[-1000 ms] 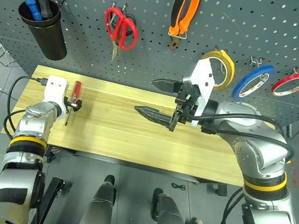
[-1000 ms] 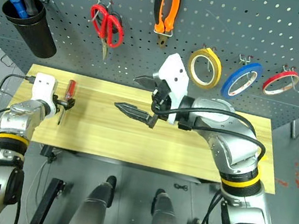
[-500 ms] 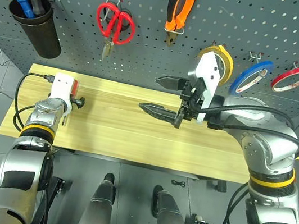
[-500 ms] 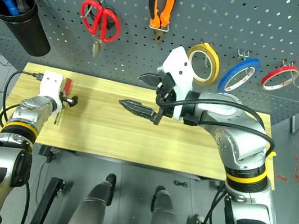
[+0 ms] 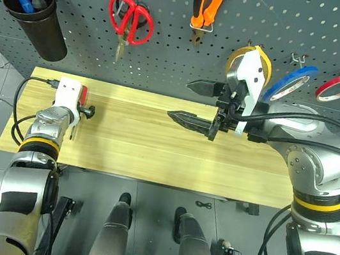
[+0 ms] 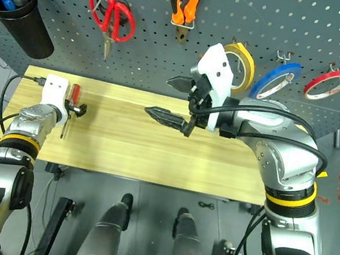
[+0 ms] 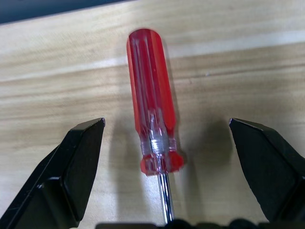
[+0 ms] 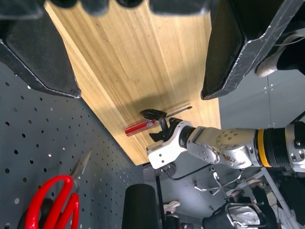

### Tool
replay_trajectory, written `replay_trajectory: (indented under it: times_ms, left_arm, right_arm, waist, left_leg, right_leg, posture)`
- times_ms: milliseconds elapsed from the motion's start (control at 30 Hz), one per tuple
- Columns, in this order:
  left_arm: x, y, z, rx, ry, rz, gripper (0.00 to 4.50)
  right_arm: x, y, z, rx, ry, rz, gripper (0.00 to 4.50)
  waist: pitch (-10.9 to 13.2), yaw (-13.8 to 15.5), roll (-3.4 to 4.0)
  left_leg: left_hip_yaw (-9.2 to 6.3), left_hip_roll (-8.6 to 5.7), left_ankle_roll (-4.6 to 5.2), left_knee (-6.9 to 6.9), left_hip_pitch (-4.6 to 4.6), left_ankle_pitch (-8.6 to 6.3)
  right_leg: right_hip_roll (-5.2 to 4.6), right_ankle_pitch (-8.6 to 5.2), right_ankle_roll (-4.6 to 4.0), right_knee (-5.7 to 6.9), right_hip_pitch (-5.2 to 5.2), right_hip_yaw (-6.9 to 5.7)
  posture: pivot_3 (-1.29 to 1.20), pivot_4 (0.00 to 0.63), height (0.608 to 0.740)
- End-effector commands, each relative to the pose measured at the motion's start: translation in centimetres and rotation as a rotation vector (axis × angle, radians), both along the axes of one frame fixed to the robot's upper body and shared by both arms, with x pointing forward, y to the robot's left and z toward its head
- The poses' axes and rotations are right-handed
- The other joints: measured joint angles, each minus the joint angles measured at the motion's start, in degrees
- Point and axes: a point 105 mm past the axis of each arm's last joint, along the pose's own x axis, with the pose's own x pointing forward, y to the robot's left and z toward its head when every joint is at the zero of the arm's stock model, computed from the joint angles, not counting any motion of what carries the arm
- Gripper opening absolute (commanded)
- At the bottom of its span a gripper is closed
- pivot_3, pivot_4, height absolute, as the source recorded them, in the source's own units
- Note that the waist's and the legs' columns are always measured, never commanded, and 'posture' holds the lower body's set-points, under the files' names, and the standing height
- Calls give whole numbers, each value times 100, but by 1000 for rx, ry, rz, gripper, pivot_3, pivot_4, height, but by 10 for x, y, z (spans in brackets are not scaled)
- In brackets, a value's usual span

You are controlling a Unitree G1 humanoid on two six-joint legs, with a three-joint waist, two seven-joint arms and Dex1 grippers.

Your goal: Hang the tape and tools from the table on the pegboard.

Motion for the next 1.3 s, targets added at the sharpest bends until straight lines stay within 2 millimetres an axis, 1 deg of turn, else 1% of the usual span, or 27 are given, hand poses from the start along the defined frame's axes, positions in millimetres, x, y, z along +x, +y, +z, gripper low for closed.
replay_trajectory:
  times_ms: [33, 67, 100, 167, 267, 300, 467, 567, 667, 833, 900, 967, 1033, 1133, 1267, 1300]
  left_arm:
    - [-2, 8, 6, -4, 4, 25, 3948]
    - [-3, 9, 6, -13, 9, 30, 3648]
    - [-3, 9, 5, -16, 11, 30, 3232]
    - [-3, 7, 4, -14, 11, 25, 2198]
    - [-4, 8, 4, -9, 8, 23, 856]
    - [-4, 8, 5, -9, 6, 22, 606]
    - [-4, 7, 7, -8, 2, 8, 622]
    - [-7, -2, 11, 3, 1, -50, 622]
    - [-21, -16, 15, 13, -3, -134, 622]
    - [-63, -39, 31, 16, -50, -197, 622]
    - [-78, -50, 40, 55, -86, -235, 622]
    - [-90, -63, 50, 75, -132, -271, 622]
    - [-99, -74, 61, 81, -182, -285, 622]
    - [-112, -91, 79, 96, -284, -302, 622]
    - [-136, -95, 109, 163, -470, -226, 622]
    - [-141, -94, 118, 185, -518, -203, 622]
  right_arm:
    - [-8, -4, 9, 8, -35, 21, 4500]
    - [-8, -4, 9, 7, -35, 21, 4500]
    - [-8, -4, 9, 6, -34, 20, 4500]
    - [-7, -5, 8, 5, -32, 20, 4500]
    - [-7, -4, 8, 6, -32, 21, 4500]
    - [-7, -4, 8, 7, -33, 20, 4500]
    - [-5, -4, 7, 7, -38, 11, 4500]
    - [-5, -8, 6, 8, -43, 1, 4500]
    - [-6, -13, 5, 26, -42, -8, 4500]
    - [-14, -20, 6, 72, -36, 2, 4500]
    - [-14, -23, 6, 92, -35, 1, 4500]
    - [-14, -23, 9, 120, -36, 2, 4500]
    - [-13, -23, 12, 148, -42, 4, 4500]
    - [-10, -21, 18, 206, -64, -5, 4500]
    - [-10, -20, 32, 272, -120, -17, 4500]
    - [-10, -19, 37, 292, -134, -13, 4500]
  waist:
    - [2, 1, 1]
    - [5, 1, 1]
    - [7, 1, 1]
    - [13, -1, 0]
    - [22, 4, 1]
    - [22, 6, 1]
    - [22, 11, 1]
    - [22, 8, 1]
    - [22, 6, 1]
    - [22, 23, 1]
    - [21, 38, 0]
    - [21, 43, 0]
    - [21, 50, 0]
    - [17, 62, -6]
    - [7, 58, -11]
    - [6, 62, -10]
  left_leg:
    - [0, 0, 0, 0, 0, 0]
    - [0, 0, 0, 0, 0, 0]
    - [0, 0, 0, 0, 0, 0]
    - [0, 0, 0, -1, 0, 0]
    - [0, 0, 0, -2, -2, 0]
    - [0, 0, 0, -4, -3, 0]
    - [0, 0, 0, -9, -8, 0]
    - [1, 0, 0, -12, -9, 0]
    - [1, 2, -2, -22, -10, 1]
    - [3, 9, -17, -56, -13, 10]
    - [4, 8, -18, -63, -10, 11]
    - [4, 11, -23, -65, -10, 14]
    - [7, 11, -26, -65, -11, 16]
    - [10, 12, -26, -65, -11, 16]
    - [12, 12, -26, -66, -13, 17]
    - [12, 12, -26, -68, -13, 17]
  right_leg:
    - [0, -2, 2, 0, 0, 0]
    - [0, -2, 2, 0, 0, 0]
    - [0, -2, 2, 0, -1, 0]
    - [0, -3, 2, 0, -2, 0]
    - [0, -4, 2, 0, -5, 1]
    - [0, -4, 2, 0, -7, 0]
    - [0, -6, 1, -2, -13, 0]
    - [0, -6, 1, -4, -15, 1]
    - [-1, -6, -1, -10, -17, 1]
    - [0, 9, -33, -22, -31, -1]
    - [0, 6, -34, -21, -33, 0]
    - [2, -8, -12, -25, -34, -1]
    - [1, -8, -11, -33, -33, 0]
    - [0, -8, -11, -35, -32, 0]
    - [-1, -5, -16, -39, -32, 0]
    - [-1, 4, -31, -37, -32, 0]
  posture:
    - [111, 537, 740]
    - [111, 537, 740]
    - [111, 537, 740]
    - [111, 542, 740]
    - [115, 536, 740]
    - [117, 531, 740]
    - [108, 519, 740]
    - [106, 509, 740]
    - [113, 488, 740]
    - [132, 463, 740]
    - [138, 459, 740]
    - [143, 456, 740]
    - [148, 453, 740]
    - [179, 422, 740]
    - [200, 383, 740]
    - [205, 375, 740]
